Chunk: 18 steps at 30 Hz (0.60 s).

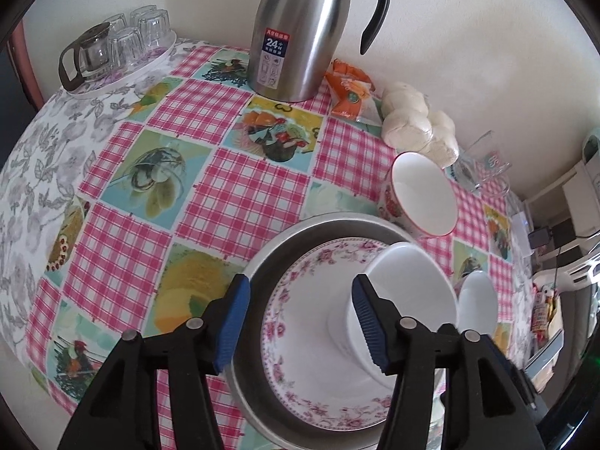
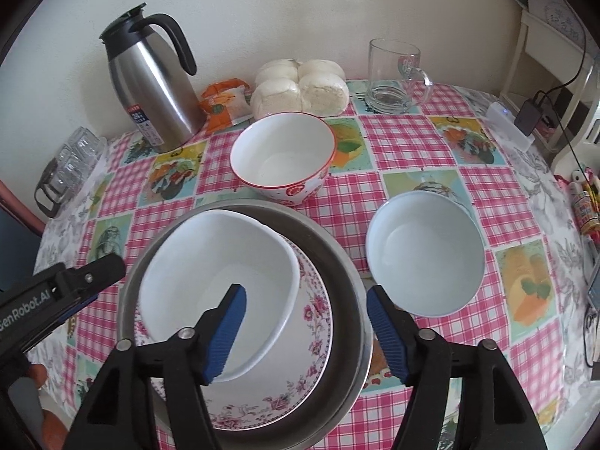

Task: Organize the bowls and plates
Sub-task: 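Lower the square bowl onto the pink-floral plate and open both grippers, then move both open grippers to the rim of the pale blue round bowl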

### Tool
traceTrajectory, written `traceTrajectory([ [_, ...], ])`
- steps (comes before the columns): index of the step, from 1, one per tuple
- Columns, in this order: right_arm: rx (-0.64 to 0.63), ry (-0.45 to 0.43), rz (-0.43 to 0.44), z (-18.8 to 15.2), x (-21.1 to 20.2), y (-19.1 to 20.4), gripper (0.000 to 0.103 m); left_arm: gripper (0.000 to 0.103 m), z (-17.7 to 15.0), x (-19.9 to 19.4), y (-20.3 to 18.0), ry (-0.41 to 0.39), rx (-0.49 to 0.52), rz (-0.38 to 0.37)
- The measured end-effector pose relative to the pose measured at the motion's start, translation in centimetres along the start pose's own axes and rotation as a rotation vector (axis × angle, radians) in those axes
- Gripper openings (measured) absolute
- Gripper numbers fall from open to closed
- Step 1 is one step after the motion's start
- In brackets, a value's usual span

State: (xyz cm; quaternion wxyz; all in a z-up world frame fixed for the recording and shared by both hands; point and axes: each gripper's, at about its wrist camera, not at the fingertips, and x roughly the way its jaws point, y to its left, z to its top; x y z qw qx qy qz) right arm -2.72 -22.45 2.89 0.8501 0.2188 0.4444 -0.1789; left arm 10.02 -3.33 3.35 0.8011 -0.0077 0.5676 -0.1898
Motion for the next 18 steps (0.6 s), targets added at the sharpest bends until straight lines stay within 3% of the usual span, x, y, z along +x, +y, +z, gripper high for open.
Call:
traceTrajectory([
  [1, -0.002, -0.001, -0.009, 0.0, 0.0, 0.0, 0.073, 0.073, 0.0, 0.1, 0.1, 0.002, 0.001, 0.001],
  [2, -0.004, -0.003, -0.014, 0.0, 0.0, 0.1, 0.074, 0.075, 0.0, 0.1, 0.3, 0.003, -0.002, 0.000],
  [6, -0.016, -0.012, -0.034, 0.0, -0.1, 0.3, 0.084, 0.076, 0.3, -0.1, 1.1, -0.004, -0.026, -0.016],
  [9, -0.034, -0.017, -0.054, 0.0, -0.1, 0.7, 0.084, 0.081, 0.5, -0.2, 1.8, -0.012, -0.040, -0.011],
  [15, -0.049, -0.020, -0.062, -0.1, -0.1, 1.2, 0.084, 0.082, 0.6, -0.1, 2.4, -0.020, -0.037, 0.003],
  [17, -0.057, -0.023, -0.066, -0.1, -0.2, 1.4, 0.086, 0.090, 0.5, -0.1, 2.4, -0.031, -0.032, 0.010],
  [18, -0.061, -0.024, -0.066, -0.1, -0.2, 1.4, 0.092, 0.096, 0.6, -0.2, 2.4, -0.038, -0.030, 0.014],
])
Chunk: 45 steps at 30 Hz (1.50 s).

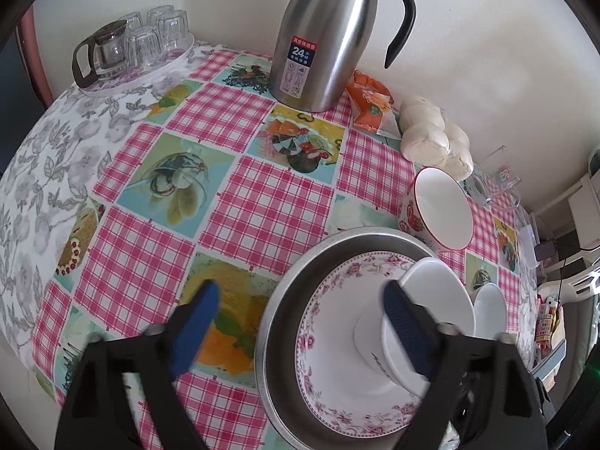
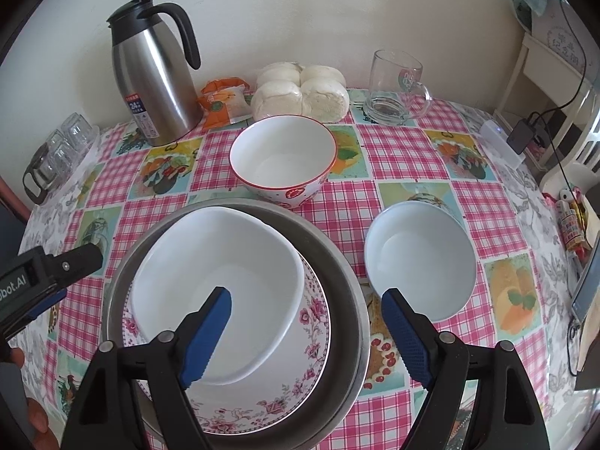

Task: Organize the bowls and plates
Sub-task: 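Move both open grippers to the rim of the pale blue round bowl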

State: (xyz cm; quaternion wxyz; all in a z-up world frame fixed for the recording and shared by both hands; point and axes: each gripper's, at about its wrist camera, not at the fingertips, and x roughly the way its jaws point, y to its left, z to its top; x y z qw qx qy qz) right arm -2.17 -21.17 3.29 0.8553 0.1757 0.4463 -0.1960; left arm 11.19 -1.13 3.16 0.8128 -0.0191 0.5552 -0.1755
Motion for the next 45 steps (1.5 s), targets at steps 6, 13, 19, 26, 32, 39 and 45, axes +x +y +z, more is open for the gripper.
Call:
traceTrajectory([
  [6, -0.012, -0.016, -0.004, 0.0, -0.1, 0.1, 0.103, 0.097, 0.1, -0.4, -0.1, -0.039, 0.015, 0.023],
  [13, -0.001, -0.052, 0.015, 0.1, -0.9, -0.2, 0.103, 0.097, 0.1, -1.0, -0.5, -0.074, 0.022, 0.023],
  [19, 0.003, -0.089, 0.031, 0.4, -1.8, -0.9, 0.103, 0.097, 0.0, -1.8, -1.9, -0.128, 0.039, -0.012],
  [26, 0.038, -0.147, 0.023, 1.0, -3.4, -3.4, 0.103, 0.097, -0.4, -3.1, -4.9, -0.221, 0.098, -0.044],
  [32, 0.094, -0.180, 0.005, 1.5, -4.5, -6.5, 0.103, 0.097, -0.9, -3.6, -7.7, -0.238, 0.149, -0.087],
  [39, 0.186, -0.187, 0.000, 1.6, -4.9, -11.0, 0.103, 0.097, -1.9, -3.2, -11.7, -0.221, 0.255, -0.090],
  [45, 0.279, -0.187, -0.039, 1.3, -5.1, -15.8, 0.103, 0.097, -2.8, -2.5, -14.7, -0.192, 0.330, -0.093],
])
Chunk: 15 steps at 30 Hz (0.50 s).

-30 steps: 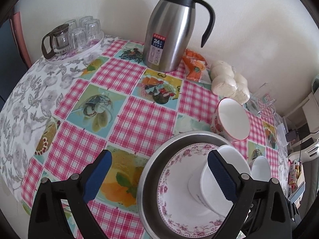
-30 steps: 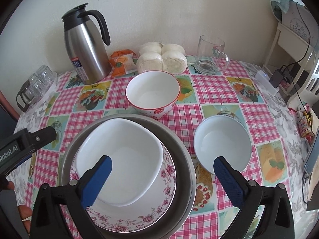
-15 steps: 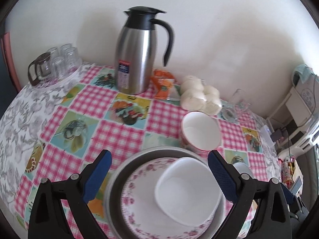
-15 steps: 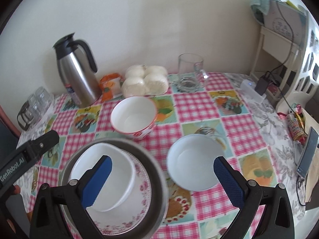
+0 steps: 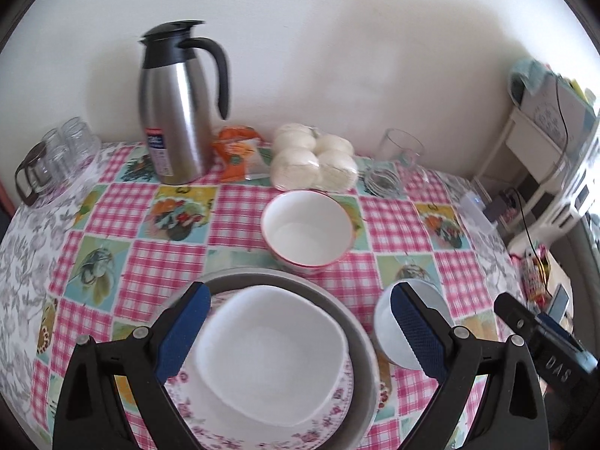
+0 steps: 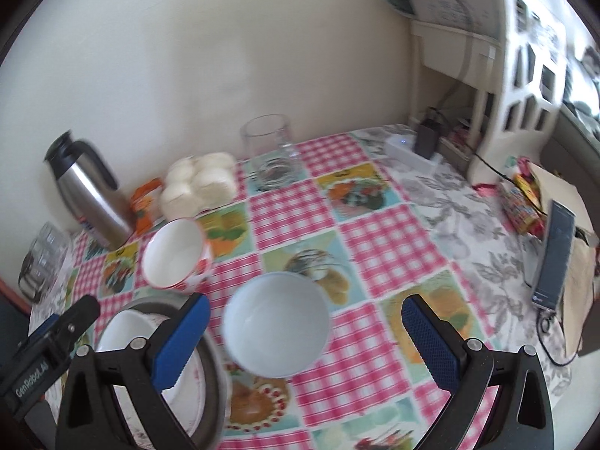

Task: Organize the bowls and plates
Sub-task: 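Move both open grippers to the rim of the pale blue round bowl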

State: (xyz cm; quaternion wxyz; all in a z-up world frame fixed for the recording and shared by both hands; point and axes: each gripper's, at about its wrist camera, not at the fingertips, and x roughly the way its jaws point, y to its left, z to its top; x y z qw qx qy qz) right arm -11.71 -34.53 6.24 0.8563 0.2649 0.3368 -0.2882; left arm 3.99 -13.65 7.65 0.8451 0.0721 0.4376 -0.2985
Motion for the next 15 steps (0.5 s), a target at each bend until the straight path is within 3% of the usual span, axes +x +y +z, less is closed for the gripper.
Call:
traceTrajectory([
  [8, 0.087, 0.028, -0.043, 0.7, 0.9, -4.7, 0.103, 0.097, 0.1, 1.3, -3.7, 0.038, 0.075, -0.033],
  [15, 0.135, 0.088, -0.057, 0.1, 3.2, -6.5, 0.103, 0.097, 0.1, 3.2, -6.0, 0.077, 0.123, -0.031],
])
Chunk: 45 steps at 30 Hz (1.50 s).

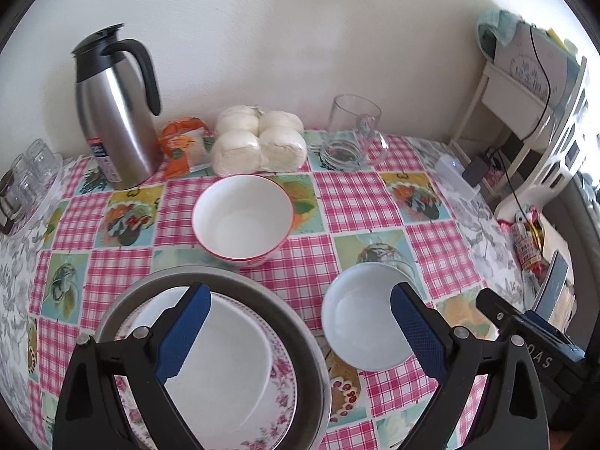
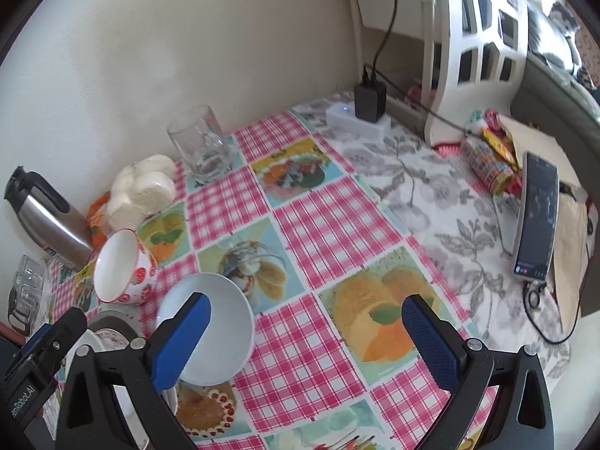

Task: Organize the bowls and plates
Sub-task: 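Move both open grippers to the rim of the pale blue round bowl, then close the right gripper on the round bowl rim while the left gripper closes beside it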

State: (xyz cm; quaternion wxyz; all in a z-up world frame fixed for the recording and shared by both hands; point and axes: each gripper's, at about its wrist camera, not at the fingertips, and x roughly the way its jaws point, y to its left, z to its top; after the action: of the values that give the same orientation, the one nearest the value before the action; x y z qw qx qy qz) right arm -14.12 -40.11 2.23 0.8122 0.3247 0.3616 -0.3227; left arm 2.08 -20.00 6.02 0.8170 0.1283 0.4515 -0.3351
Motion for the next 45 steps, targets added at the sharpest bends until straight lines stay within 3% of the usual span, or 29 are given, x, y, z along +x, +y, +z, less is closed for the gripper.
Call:
traceTrajectory([
  [6, 0.006, 0.061, 0.027, -0.8, 2.6, 0.3, 0.103, 0.095, 0.1, 1.9, -1.4, 0.035, 0.035, -0.006],
  [9, -0.005, 0.106, 0.030, -1.5, 4.3, 0.8, 0.103, 0.081, 0.0, 3.0, -1.9, 0.059, 0.042, -0.020],
  [14, -0.026, 0.147, 0.022, -2.6, 6.0, 1.5, 0.102, 0.074, -0.2, 4.7, -2.5, 0.094, 0.044, -0.027],
  [18, -0.023, 0.161, 0.042, -3.0, 7.0, 1.8, 0.096, 0.068, -0.3, 5.4, -2.9, 0.105, 0.055, -0.035],
  [23, -0.032, 0.158, 0.051, -3.3, 7.5, 2.6, 0.089, 0.068, -0.5, 6.7, -3.1, 0.131, 0.048, -0.040],
  [31, -0.048, 0.190, 0.053, -4.0, 8.5, 3.3, 0.066, 0.062, -1.2, 8.1, -3.2, 0.173, 0.043, -0.060],
  [36, -0.043, 0.194, 0.045, -4.2, 8.6, 3.2, 0.044, 0.060, -1.2, 8.1, -3.2, 0.176, 0.053, -0.049],
  [45, -0.014, 0.193, 0.036, -4.0, 8.5, 2.3, 0.034, 0.057, -1.2, 8.3, -3.3, 0.176, 0.066, -0.029],
])
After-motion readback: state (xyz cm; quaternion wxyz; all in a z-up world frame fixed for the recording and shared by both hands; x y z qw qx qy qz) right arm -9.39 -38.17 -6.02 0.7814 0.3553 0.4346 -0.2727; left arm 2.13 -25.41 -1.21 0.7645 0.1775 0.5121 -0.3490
